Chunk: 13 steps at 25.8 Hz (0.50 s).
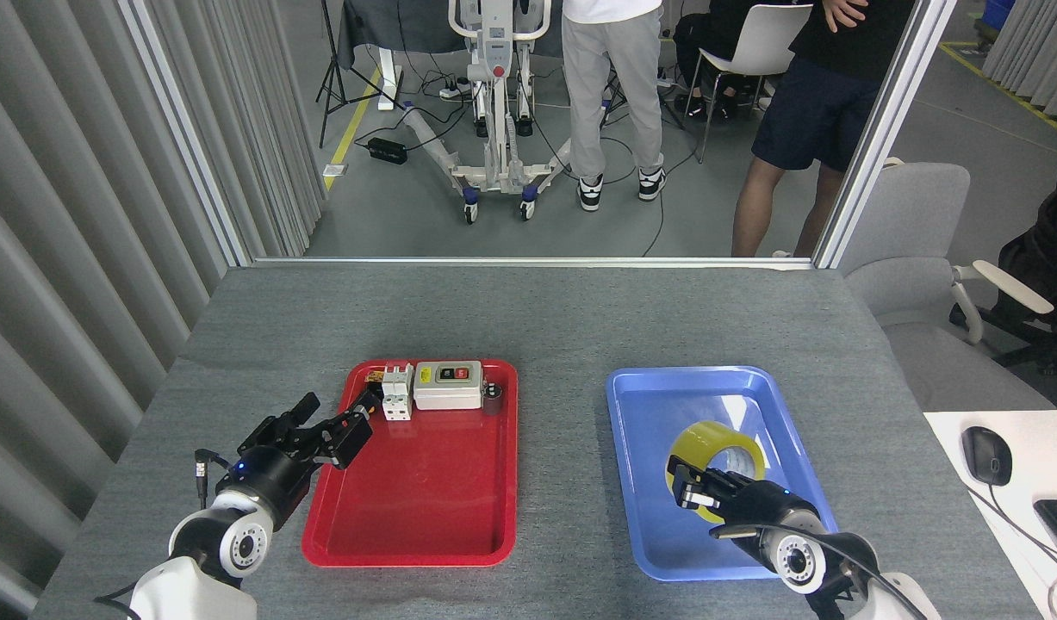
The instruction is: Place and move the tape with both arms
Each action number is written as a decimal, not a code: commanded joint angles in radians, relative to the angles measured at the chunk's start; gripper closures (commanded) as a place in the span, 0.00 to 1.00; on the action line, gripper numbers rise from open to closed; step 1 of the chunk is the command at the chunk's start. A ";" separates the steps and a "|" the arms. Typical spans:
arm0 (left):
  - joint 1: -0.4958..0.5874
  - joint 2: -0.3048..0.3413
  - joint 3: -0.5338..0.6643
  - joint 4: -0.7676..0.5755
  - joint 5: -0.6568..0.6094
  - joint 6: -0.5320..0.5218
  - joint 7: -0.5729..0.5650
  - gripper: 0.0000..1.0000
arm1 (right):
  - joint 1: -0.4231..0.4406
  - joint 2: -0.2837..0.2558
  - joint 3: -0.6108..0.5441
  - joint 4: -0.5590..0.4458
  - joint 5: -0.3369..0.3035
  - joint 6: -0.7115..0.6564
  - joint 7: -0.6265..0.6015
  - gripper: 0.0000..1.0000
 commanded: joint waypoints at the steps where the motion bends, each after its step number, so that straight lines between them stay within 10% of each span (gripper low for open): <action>1: 0.088 -0.044 -0.080 -0.195 -0.232 0.281 0.035 0.29 | -0.076 -0.047 0.014 0.133 0.015 0.086 0.089 0.81; 6: 0.246 -0.034 -0.143 -0.250 -0.339 0.346 0.390 0.12 | -0.222 -0.062 0.110 0.339 -0.010 0.115 0.106 0.80; 13: 0.294 -0.077 -0.247 -0.244 -0.499 0.527 0.434 0.01 | -0.298 -0.059 0.118 0.382 -0.105 0.113 0.108 0.80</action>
